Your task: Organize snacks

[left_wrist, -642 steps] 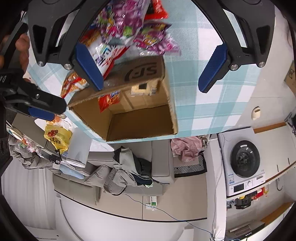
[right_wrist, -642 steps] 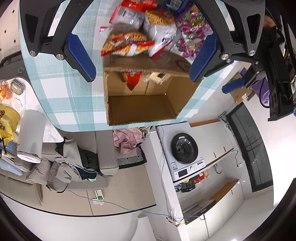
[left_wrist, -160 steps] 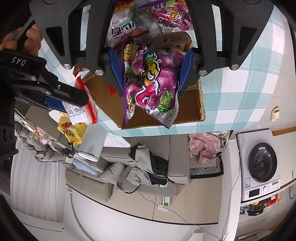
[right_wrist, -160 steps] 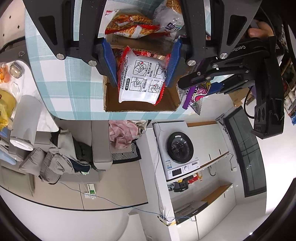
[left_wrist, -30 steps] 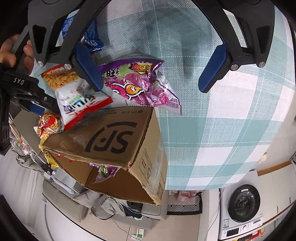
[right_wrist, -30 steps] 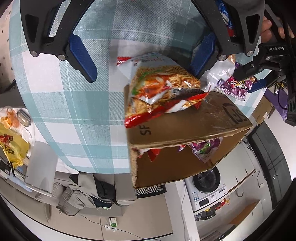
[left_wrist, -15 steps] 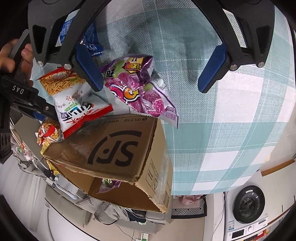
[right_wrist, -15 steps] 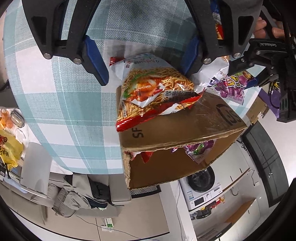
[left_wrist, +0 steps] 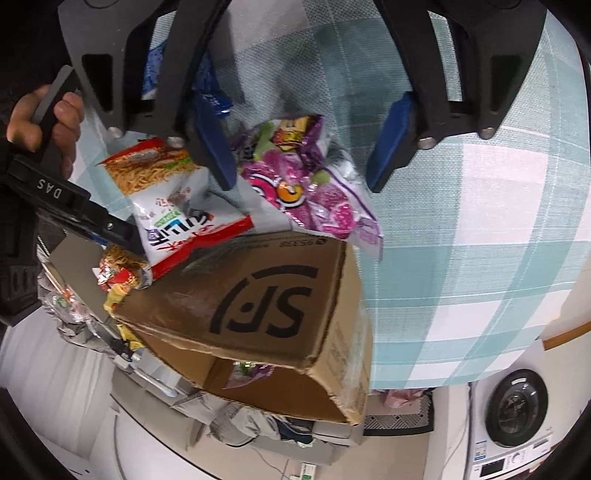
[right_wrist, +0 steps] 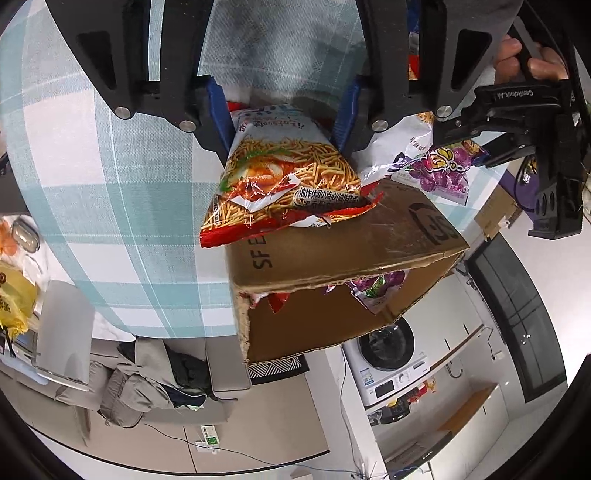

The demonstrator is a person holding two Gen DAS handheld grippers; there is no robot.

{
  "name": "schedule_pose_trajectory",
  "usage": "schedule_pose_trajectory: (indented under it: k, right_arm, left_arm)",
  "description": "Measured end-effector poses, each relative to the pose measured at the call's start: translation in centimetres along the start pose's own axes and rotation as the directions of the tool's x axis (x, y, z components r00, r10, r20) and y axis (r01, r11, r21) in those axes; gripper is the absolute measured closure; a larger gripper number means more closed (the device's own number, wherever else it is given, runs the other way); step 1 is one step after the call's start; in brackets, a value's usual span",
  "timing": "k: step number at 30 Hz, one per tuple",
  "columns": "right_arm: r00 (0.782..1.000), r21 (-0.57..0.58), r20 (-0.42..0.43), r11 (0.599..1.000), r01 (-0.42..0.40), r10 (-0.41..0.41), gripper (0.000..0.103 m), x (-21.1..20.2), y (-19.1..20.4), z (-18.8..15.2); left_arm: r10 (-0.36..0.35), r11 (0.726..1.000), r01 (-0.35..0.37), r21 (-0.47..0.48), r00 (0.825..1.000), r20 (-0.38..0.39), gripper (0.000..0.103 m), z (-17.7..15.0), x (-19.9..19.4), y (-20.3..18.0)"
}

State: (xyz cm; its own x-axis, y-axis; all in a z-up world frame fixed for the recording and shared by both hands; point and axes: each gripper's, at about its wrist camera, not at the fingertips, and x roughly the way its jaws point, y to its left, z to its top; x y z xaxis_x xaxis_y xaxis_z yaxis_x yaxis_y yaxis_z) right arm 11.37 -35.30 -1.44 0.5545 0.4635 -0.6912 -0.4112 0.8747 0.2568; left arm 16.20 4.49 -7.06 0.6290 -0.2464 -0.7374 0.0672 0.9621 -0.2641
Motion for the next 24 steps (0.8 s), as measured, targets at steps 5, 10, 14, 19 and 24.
schedule_pose_trajectory:
  k: [5, 10, 14, 19, 24]
  right_arm:
    - [1.000, 0.018, 0.013, 1.000, 0.005, -0.006, 0.055, -0.6, -0.4, 0.5]
    - [1.000, 0.024, 0.011, 1.000, 0.000, -0.001, 0.055, -0.7, -0.4, 0.4]
    - [1.000, 0.024, 0.016, 1.000, -0.002, 0.002, 0.056, -0.9, -0.4, 0.5]
    - [1.000, 0.024, 0.028, 1.000, -0.006, 0.005, 0.056, -1.2, -0.4, 0.6]
    - [0.999, 0.016, 0.044, 1.000, -0.006, 0.005, 0.056, -1.5, -0.3, 0.6]
  left_arm:
    - [-0.008, 1.000, 0.008, 0.007, 1.000, 0.004, 0.042, -0.2, -0.3, -0.3]
    - [-0.016, 1.000, 0.015, 0.017, 1.000, 0.023, 0.055, -0.2, -0.9, -0.5]
    - [-0.030, 0.999, 0.030, 0.029, 0.999, 0.029, 0.062, -0.3, -1.3, -0.7]
    - [-0.043, 0.998, 0.041, 0.051, 0.998, 0.035, 0.068, -0.4, -1.9, -1.4]
    - [-0.044, 0.997, 0.041, 0.058, 0.998, 0.052, 0.071, -0.5, -2.7, -1.7]
